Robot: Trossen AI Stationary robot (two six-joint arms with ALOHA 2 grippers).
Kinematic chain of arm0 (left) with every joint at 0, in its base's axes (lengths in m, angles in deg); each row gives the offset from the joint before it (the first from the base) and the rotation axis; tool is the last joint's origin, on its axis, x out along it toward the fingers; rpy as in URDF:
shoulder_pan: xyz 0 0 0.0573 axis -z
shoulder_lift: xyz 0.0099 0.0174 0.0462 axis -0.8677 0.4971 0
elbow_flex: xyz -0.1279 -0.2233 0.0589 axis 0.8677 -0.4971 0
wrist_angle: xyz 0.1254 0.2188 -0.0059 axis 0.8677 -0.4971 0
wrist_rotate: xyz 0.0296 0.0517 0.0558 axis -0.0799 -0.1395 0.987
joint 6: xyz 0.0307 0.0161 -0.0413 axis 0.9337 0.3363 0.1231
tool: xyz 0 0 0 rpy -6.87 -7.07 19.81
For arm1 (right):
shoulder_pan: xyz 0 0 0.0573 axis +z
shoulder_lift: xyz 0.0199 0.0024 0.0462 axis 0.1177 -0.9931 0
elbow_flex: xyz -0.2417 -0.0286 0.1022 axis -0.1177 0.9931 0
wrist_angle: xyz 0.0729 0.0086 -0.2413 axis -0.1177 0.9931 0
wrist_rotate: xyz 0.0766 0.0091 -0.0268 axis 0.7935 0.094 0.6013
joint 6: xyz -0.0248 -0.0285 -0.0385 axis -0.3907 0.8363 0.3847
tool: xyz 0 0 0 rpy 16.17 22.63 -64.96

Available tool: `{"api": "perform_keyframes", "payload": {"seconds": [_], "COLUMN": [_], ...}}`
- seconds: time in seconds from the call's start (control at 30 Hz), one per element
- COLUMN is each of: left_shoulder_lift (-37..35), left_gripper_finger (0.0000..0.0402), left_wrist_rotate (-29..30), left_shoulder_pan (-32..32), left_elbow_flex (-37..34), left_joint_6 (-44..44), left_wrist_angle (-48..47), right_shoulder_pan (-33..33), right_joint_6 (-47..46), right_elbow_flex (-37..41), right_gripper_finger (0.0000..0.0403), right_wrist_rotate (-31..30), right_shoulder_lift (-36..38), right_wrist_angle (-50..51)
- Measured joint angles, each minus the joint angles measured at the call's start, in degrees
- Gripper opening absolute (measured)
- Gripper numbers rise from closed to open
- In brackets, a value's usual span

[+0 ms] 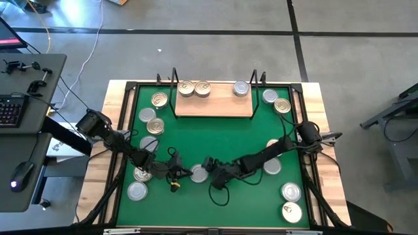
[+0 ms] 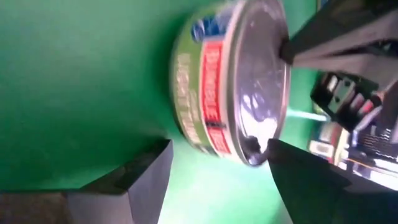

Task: Stack canned seafood by type on shelf
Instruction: Put the green white tuna can on the shelf

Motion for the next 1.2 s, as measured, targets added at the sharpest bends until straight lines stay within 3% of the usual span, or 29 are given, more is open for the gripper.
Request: {"api": "perform_keyframes", "payload": {"seconds": [0.37, 0.53, 0.67, 0.8, 0.93, 1.0, 1.2], "left_shoulder_lift": [0.0, 0.0, 0.0, 0.0, -0.1, -0.8, -4.5], "left_gripper_finger": [0.0000, 0.0000, 0.0000, 0.0000, 0.0000, 0.0000, 0.0000], "left_wrist_rotate": [0.9, 1.2, 0.8, 0.8, 1.5, 2.0, 1.0], "left_shoulder_pan": [0.3, 0.4, 0.5, 0.4, 0.3, 0.2, 0.6], "left_elbow_flex": [0.0, -0.2, -0.2, -0.2, -0.3, -0.3, -0.8], "left_joint_6": [0.3, 0.3, 0.4, 0.3, 0.4, 0.4, 1.4], "left_wrist_angle": [-0.4, -0.4, -0.4, -0.5, 0.6, 0.6, -4.8], "right_shoulder_pan": [0.3, 0.2, 0.1, 0.6, 1.7, 2.4, 3.7], "right_joint_6": [-5.9, -0.7, -2.4, -4.0, -4.6, -8.3, -23.9], "right_elbow_flex": [-0.1, -0.3, -0.5, -0.4, -0.3, -0.2, 0.1], "right_gripper_finger": [0.0261, 0.0261, 0.0251, 0.0206, 0.0137, 0.0119, 0.0120], "right_wrist_rotate": [6.9, 2.9, 1.6, -1.6, -5.0, -8.1, -15.3], "right_shoulder_lift": [-0.5, -3.8, -5.0, -4.6, -3.9, -3.4, 0.6], "right_wrist_angle": [-6.9, -13.6, -15.5, -15.0, -14.0, -13.3, -4.3]}}
